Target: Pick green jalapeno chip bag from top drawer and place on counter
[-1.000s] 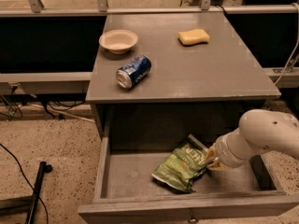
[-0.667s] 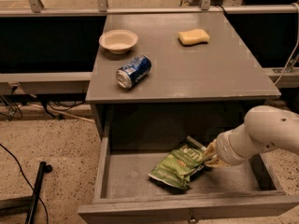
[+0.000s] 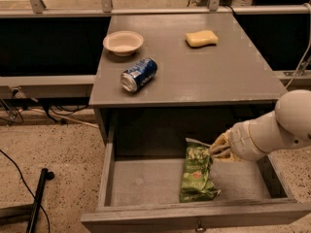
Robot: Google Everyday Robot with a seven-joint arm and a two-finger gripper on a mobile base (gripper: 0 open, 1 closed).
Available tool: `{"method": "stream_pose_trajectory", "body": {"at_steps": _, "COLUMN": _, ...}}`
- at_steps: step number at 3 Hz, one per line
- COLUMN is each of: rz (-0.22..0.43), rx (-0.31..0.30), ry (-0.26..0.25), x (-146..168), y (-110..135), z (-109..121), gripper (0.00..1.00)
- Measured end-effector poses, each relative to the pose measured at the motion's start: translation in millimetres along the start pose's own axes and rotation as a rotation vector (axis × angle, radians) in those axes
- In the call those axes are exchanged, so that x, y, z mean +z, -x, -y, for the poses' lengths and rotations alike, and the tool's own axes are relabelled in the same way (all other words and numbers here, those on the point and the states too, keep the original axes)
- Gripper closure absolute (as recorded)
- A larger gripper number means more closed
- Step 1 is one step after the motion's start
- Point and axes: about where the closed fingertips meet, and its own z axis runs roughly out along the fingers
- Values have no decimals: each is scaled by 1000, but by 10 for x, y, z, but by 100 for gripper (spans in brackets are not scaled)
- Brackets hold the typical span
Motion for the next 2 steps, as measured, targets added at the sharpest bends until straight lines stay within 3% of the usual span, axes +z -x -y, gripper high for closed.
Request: {"method": "stream_pose_trajectory", "body": {"at_steps": 2, "rz": -28, "rx": -90, "ry": -107, "x": -807, "y": 414, "z": 372, "gripper": 100}}
